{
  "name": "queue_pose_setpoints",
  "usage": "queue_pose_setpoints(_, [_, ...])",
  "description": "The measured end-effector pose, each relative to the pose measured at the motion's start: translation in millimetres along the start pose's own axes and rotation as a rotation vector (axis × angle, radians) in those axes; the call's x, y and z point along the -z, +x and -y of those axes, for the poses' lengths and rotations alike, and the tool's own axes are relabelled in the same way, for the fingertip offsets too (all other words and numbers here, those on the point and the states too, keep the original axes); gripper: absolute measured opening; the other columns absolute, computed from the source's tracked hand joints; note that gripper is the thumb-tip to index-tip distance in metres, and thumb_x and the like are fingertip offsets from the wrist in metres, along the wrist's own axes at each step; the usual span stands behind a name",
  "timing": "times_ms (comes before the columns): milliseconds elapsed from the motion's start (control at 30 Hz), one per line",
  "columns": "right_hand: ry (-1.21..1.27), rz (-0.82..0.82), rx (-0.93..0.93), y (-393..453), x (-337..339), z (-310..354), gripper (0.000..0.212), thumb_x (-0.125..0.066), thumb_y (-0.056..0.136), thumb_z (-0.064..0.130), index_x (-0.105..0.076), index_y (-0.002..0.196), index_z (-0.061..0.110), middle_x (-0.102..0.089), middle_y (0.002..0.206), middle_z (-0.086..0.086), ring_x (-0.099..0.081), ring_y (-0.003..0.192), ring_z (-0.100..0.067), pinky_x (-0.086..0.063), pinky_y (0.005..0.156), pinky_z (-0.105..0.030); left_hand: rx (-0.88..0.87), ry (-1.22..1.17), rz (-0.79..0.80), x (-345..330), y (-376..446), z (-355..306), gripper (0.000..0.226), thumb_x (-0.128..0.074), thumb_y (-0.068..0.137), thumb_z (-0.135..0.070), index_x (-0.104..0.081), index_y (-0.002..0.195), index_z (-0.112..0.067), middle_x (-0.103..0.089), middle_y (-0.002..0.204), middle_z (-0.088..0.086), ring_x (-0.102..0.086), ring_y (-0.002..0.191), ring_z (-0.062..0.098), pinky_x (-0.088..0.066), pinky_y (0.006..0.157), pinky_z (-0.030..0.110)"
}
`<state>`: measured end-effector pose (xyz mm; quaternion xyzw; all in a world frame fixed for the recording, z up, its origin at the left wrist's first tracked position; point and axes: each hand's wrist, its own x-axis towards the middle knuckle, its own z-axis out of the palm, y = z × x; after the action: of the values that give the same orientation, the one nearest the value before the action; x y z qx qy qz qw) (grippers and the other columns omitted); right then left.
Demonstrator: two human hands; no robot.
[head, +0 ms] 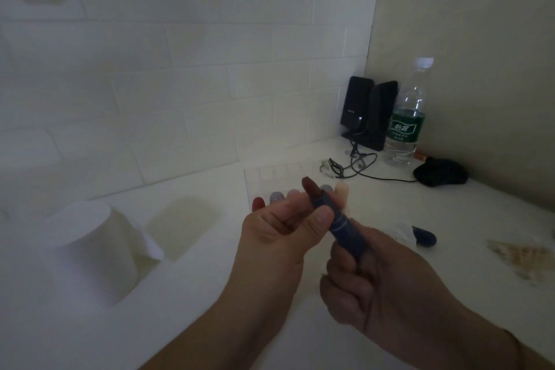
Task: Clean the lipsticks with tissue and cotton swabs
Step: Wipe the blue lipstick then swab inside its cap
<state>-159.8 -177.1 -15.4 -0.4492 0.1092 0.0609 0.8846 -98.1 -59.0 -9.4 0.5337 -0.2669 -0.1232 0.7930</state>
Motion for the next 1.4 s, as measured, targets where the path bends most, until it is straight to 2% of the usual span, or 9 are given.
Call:
queue_pose_setpoints(133, [-0.092, -0.031, 0.205, 2.7, -1.2, 3.2, 0.051, -0.071, 0.064, 0.051, -0.069, 0.084, 0.004, -0.053, 0.062, -0.014, -0.053, 0.052, -0.025, -0.036, 0.043, -0.026, 0.014, 0.001, -0.054, 2.1, 1.6, 5.7, 0.022, -0.075, 0.077, -0.029, -0.078, 0.097, -0.019, -0.074, 0.096, 0.009, -0.065, 0.093, 0.022, -0.051, 0.080, 0.046])
queue_pose_setpoints(233, [-0.141, 0.062, 0.303, 4.1, 6.5, -0.2, 0.055, -0.092, 0.047, 0.038, -0.072, 0.088, 0.007, -0.057, 0.068, -0.012, -0.057, 0.056, -0.022, -0.039, 0.050, -0.029, 0.005, -0.022, -0.057, 2.4, 1.4, 4.1, 0.025, -0.065, 0.075, -0.024, -0.077, 0.096, -0.019, -0.075, 0.100, 0.006, -0.067, 0.105, 0.022, -0.041, 0.107, 0.046])
queue_pose_setpoints(433, [-0.112, -0.007, 0.147, 2.5, 2.8, -3.5, 0.046, -0.048, 0.084, 0.047, -0.066, 0.070, 0.007, -0.045, 0.054, -0.013, -0.045, 0.041, -0.023, -0.027, 0.046, -0.027, 0.013, -0.023, -0.031, -0.3, -0.7, 2.0, 0.030, -0.068, 0.072, -0.026, -0.076, 0.095, -0.009, -0.075, 0.099, 0.006, -0.068, 0.101, 0.015, -0.047, 0.101, 0.026])
queue_pose_setpoints(700, [-0.182, 0.133, 0.177, 3.8, -2.0, -4.1, 0.052, -0.033, 0.091, 0.063, -0.067, 0.107, 0.027, -0.047, 0.059, -0.007, -0.041, 0.042, -0.018, -0.027, 0.043, -0.021, 0.161, 0.102, 0.089, -5.6, -4.2, 2.1, 0.047, -0.071, 0.067, -0.053, -0.075, 0.103, -0.023, -0.069, 0.064, 0.000, -0.063, 0.060, 0.013, -0.054, 0.080, 0.029])
queue_pose_setpoints(833, [-0.693, -0.092, 0.227, -6.6, 1.0, 7.2, 0.071, -0.031, 0.071, 0.076, -0.072, 0.074, 0.019, -0.055, 0.050, -0.006, -0.049, 0.039, -0.015, -0.036, 0.043, -0.023, 0.133, 0.163, 0.028, -4.6, -1.3, 2.7, 0.044, -0.071, 0.073, -0.058, -0.076, 0.103, -0.026, -0.069, 0.120, 0.005, -0.050, 0.129, 0.015, -0.026, 0.116, 0.043])
queue_pose_setpoints(933, [-1.318, -0.557, 0.757, -16.9, 18.8, 34.2, 0.046, -0.034, 0.074, 0.070, -0.067, 0.076, 0.038, -0.057, 0.052, 0.010, -0.049, 0.045, -0.003, -0.037, 0.050, -0.020, 0.149, 0.069, -0.050, -3.5, 1.0, 0.5, 0.035, -0.066, 0.069, -0.048, -0.079, 0.091, -0.025, -0.075, 0.103, 0.003, -0.068, 0.103, 0.014, -0.042, 0.104, 0.039])
queue_pose_setpoints(1000, [-1.513, -0.799, 0.801, -19.5, 36.4, 54.0, 0.041, -0.042, 0.072, 0.068, -0.064, 0.094, 0.040, -0.059, 0.074, 0.014, -0.051, 0.065, -0.005, -0.038, 0.064, -0.025, 0.167, 0.042, -0.063, -3.5, -0.1, -1.9, 0.030, -0.060, 0.066, -0.044, -0.079, 0.083, -0.027, -0.076, 0.094, 0.004, -0.071, 0.085, 0.017, -0.049, 0.085, 0.034])
queue_pose_setpoints(1133, [-1.788, -0.683, 0.391, -16.5, 64.8, 66.8, 0.073, -0.040, 0.057, 0.084, -0.057, 0.115, 0.042, -0.047, 0.119, 0.011, -0.034, 0.117, -0.013, -0.035, 0.094, -0.035, 0.194, 0.027, -0.090, -4.8, 0.1, -3.6, 0.027, -0.059, 0.069, -0.040, -0.079, 0.079, -0.025, -0.075, 0.089, 0.005, -0.069, 0.073, 0.016, -0.050, 0.072, 0.030])
queue_pose_setpoints(1400, [-1.645, -0.605, 0.617, -0.4, 69.1, 51.5, 0.010, -0.065, 0.081, 0.045, -0.061, 0.086, 0.037, -0.056, 0.091, 0.021, -0.050, 0.085, -0.004, -0.034, 0.069, -0.020, 0.265, -0.022, -0.072, -4.8, 0.5, -4.9, 0.031, -0.058, 0.071, -0.042, -0.078, 0.079, -0.019, -0.072, 0.083, 0.005, -0.062, 0.064, 0.014, -0.051, 0.065, 0.029])
